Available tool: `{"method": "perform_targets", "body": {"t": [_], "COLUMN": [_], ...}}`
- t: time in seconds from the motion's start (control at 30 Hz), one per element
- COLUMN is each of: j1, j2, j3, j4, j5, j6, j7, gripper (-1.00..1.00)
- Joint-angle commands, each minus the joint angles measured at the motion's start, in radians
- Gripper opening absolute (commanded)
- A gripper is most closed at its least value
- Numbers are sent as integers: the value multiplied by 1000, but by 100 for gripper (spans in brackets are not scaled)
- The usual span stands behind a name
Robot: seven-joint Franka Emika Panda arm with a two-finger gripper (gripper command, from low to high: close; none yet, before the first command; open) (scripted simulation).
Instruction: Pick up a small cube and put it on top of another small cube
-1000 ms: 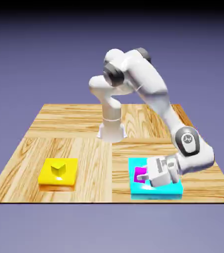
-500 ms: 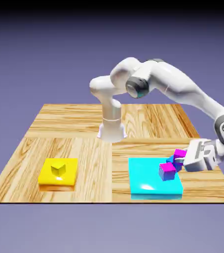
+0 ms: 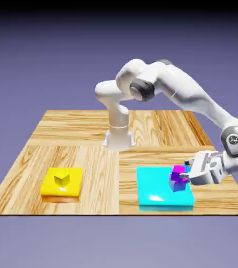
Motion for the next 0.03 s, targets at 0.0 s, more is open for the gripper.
{"method": "perform_targets", "body": {"t": [0.0], "j1": [4], "j2": [3], "j3": [0], "j4": [11], "j5": [-1], "j6": [-7], "j7": [-3], "gripper": [100]}}
